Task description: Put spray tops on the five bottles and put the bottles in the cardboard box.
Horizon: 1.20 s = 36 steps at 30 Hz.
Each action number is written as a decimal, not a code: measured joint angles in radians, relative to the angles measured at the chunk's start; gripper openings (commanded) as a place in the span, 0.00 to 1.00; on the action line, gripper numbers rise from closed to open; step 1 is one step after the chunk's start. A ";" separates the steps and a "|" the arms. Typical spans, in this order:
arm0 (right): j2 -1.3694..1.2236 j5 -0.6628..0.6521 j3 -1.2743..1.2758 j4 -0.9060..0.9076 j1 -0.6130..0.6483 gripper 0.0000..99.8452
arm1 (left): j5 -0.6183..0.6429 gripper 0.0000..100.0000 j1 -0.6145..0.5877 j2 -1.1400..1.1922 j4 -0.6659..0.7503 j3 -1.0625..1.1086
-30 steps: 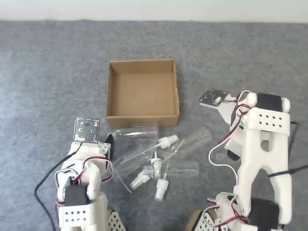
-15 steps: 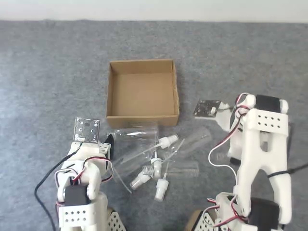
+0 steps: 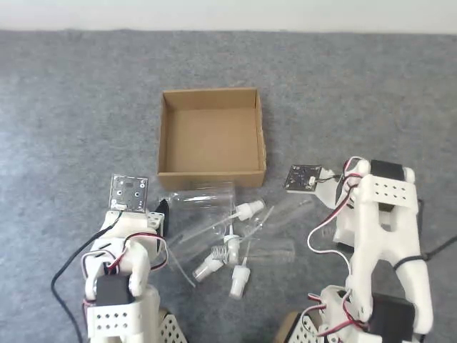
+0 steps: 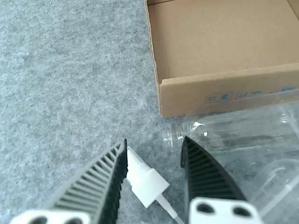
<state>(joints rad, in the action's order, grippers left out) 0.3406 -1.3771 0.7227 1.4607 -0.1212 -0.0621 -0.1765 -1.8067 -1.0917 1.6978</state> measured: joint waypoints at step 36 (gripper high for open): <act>0.000 0.391 0.112 -0.402 -0.002 0.26 | 0.000 0.18 0.000 0.000 0.000 0.000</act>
<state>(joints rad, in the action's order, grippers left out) 0.3406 -0.9858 0.8347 1.0587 -0.1227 -0.0621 -0.1765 -1.8067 -1.0917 1.6978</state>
